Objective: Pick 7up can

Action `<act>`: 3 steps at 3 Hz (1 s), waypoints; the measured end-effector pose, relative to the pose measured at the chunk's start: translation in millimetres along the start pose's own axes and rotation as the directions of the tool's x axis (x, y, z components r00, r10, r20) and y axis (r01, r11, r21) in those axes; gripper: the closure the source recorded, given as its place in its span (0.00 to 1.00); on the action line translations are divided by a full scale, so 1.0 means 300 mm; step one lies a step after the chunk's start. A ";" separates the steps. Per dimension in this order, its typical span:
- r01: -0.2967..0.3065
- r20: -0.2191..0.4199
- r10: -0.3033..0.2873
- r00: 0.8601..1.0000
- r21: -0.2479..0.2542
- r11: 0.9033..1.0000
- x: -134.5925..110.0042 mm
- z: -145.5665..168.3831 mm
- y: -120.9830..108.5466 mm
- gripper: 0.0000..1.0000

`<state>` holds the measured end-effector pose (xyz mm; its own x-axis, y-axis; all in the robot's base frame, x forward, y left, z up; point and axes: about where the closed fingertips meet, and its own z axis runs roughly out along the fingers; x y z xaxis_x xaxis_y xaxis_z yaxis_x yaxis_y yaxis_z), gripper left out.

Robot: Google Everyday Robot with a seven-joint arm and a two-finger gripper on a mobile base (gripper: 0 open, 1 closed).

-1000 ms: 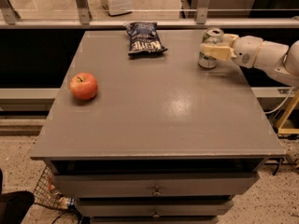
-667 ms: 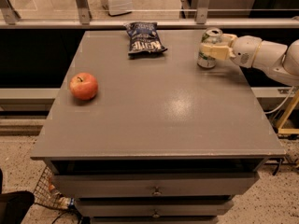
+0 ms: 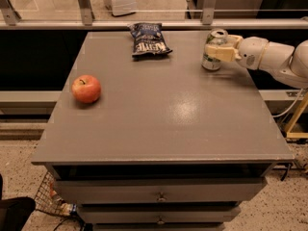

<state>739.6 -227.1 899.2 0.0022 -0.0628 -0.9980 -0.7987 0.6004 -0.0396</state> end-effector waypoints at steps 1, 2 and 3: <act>0.010 -0.015 -0.009 1.000 0.013 1.000 -0.039 -0.007 0.007 1.00; 0.041 -0.031 -0.040 0.999 0.034 0.999 -0.121 -0.025 0.020 1.00; 0.065 -0.044 -0.063 0.997 0.049 0.997 -0.200 -0.039 0.035 1.00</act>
Offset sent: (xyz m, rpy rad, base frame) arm -0.0200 -0.0077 0.0694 -0.0891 -0.0395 -0.0692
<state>724.0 -226.3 959.3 0.0260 -0.1359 -0.9904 -0.7662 0.6336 -0.1070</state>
